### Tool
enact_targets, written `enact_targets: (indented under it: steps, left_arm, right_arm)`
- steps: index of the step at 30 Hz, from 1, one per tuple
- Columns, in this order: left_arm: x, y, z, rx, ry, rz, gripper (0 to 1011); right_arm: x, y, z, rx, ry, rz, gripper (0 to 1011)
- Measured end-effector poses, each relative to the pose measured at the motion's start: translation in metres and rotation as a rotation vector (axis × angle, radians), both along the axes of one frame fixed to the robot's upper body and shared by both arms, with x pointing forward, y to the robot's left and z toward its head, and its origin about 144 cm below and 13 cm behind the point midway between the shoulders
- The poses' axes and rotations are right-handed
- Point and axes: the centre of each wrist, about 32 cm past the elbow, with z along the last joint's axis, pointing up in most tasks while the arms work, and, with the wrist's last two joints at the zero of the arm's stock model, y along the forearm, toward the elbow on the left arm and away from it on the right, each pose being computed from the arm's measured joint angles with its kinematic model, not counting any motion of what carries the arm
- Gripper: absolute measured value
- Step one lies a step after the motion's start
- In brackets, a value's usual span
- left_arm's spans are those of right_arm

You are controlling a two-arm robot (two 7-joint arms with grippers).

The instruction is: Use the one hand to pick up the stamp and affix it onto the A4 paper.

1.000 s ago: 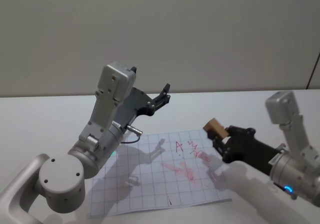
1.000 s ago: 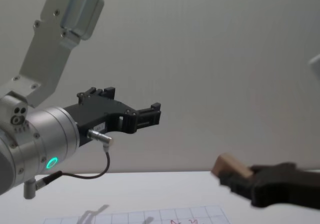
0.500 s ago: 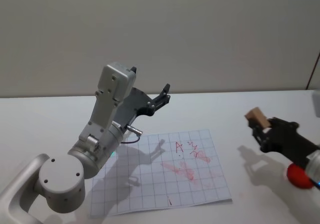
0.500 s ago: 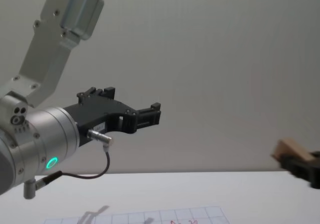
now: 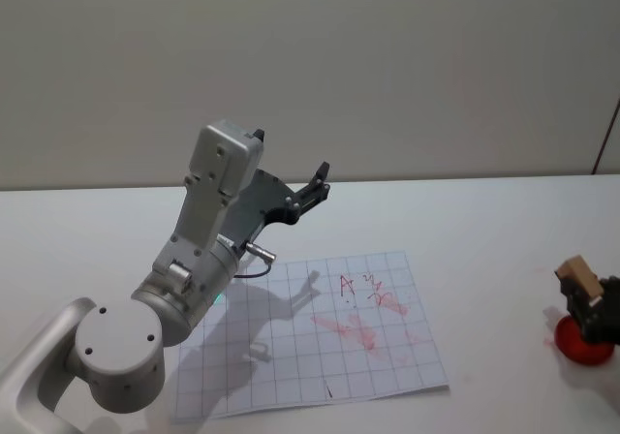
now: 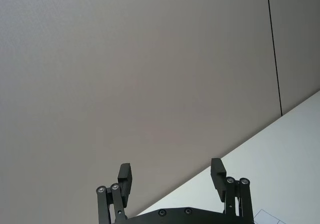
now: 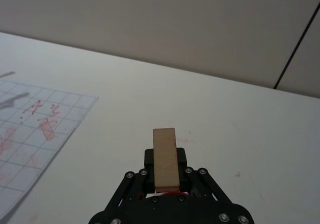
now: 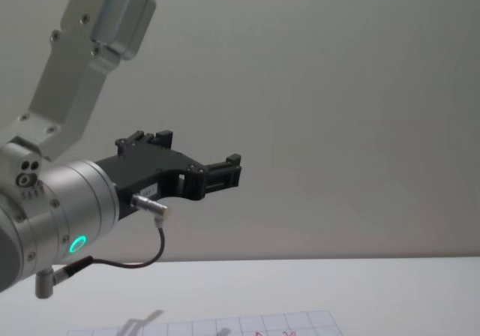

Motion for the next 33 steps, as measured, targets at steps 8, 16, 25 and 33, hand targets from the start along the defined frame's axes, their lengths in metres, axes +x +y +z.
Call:
enact_targets:
  steps: [8,16,25,33]
  left_arm:
    - [0.000,0.000,0.000,0.000,0.000,0.000,1001]
    - [0.000,0.000,0.000,0.000,0.000,0.000,1001]
    - [0.000,0.000,0.000,0.000,0.000,0.000,1001]
    - [0.000,0.000,0.000,0.000,0.000,0.000,1001]
  right_arm:
    - [-0.010,-0.010,-0.002,-0.030,0.047,-0.013,221]
    - [-0.012,-0.014,-0.001,-0.069,0.083,-0.017,221]
    - [-0.008,-0.014,-0.002,-0.104,0.115,-0.014,221]
    - [-0.006,-0.012,-0.003,-0.121,0.134,-0.012,221]
